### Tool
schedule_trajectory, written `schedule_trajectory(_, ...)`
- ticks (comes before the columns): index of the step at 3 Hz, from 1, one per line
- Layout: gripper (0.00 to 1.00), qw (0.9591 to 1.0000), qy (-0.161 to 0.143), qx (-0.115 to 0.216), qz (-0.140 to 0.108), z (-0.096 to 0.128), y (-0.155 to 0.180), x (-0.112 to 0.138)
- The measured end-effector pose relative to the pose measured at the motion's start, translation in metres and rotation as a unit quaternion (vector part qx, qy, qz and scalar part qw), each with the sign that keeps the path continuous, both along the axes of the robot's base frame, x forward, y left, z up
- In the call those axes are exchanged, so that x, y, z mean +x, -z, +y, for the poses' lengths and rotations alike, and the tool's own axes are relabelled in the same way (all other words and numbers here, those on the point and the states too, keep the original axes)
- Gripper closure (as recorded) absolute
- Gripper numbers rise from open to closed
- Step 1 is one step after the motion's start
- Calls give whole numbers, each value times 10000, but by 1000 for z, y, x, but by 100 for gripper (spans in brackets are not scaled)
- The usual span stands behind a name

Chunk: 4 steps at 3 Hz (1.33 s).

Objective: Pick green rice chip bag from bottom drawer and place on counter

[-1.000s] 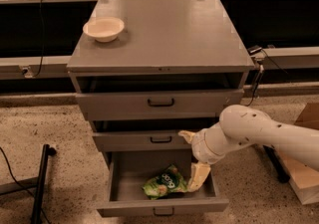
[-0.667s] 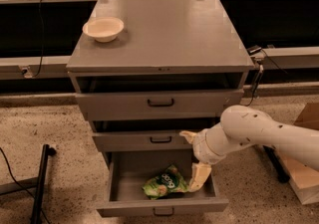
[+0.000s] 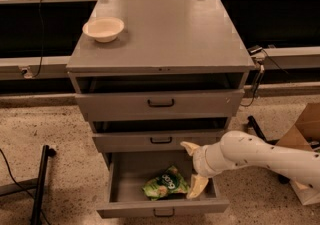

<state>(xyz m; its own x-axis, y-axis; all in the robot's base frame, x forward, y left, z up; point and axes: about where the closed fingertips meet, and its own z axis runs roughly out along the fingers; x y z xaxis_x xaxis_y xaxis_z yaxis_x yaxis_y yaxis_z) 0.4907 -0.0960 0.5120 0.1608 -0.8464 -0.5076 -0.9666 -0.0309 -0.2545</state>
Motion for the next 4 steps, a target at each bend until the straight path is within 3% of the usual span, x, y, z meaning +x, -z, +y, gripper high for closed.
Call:
schedule_trajectory(2, 0, 10000, 22, 36, 44, 2, 25, 11)
schedule_trajectory(3, 0, 9998, -145, 107, 78, 8, 83, 28)
schedule_trajectory(4, 0, 9998, -146, 100, 67, 8, 81, 28)
